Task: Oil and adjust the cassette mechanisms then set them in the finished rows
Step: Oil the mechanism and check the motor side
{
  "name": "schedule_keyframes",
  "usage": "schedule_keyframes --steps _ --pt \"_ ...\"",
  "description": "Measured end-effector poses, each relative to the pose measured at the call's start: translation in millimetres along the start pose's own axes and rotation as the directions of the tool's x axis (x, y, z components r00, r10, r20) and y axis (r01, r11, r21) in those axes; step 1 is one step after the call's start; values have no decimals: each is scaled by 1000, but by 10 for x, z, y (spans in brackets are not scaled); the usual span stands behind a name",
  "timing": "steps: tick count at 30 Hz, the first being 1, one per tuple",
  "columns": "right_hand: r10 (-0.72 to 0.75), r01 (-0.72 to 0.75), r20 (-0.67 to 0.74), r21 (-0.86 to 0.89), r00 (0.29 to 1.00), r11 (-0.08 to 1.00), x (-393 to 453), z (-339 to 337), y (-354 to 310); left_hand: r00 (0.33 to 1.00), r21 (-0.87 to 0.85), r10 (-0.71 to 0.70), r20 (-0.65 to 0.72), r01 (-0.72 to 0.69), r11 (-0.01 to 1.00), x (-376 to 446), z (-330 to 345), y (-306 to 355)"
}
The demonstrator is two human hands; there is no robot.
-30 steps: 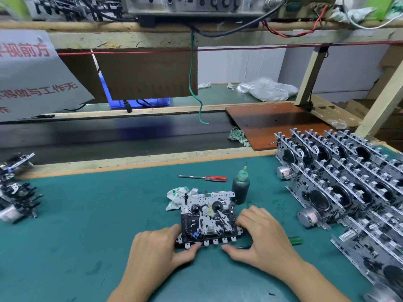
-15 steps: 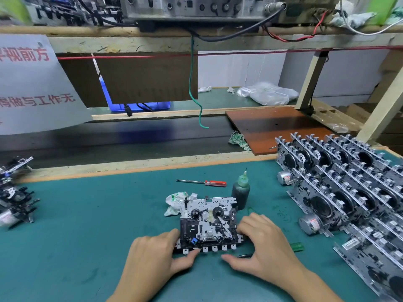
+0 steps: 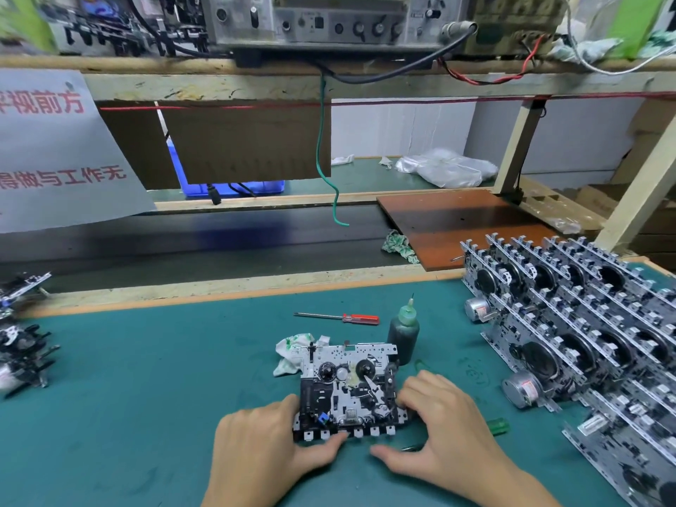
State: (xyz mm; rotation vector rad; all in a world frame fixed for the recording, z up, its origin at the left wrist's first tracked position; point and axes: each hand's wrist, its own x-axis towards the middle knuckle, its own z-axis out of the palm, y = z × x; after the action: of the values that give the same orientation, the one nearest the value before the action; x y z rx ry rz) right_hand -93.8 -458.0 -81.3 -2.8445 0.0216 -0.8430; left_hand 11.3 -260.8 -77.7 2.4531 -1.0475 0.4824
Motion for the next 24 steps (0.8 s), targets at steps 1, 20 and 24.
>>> schedule_keyframes --steps 1,20,24 --pt "-16 16 -3 -5 1000 1000 -4 1 -2 1000 -15 8 10 -8 1000 8 -18 -22" --pt "-52 49 -43 -72 998 996 10 44 -29 992 -33 -51 119 56 998 41 -33 -66" --pt "-45 37 -56 -136 997 990 9 78 -31 946 8 -105 308 108 994 10 -112 -150"
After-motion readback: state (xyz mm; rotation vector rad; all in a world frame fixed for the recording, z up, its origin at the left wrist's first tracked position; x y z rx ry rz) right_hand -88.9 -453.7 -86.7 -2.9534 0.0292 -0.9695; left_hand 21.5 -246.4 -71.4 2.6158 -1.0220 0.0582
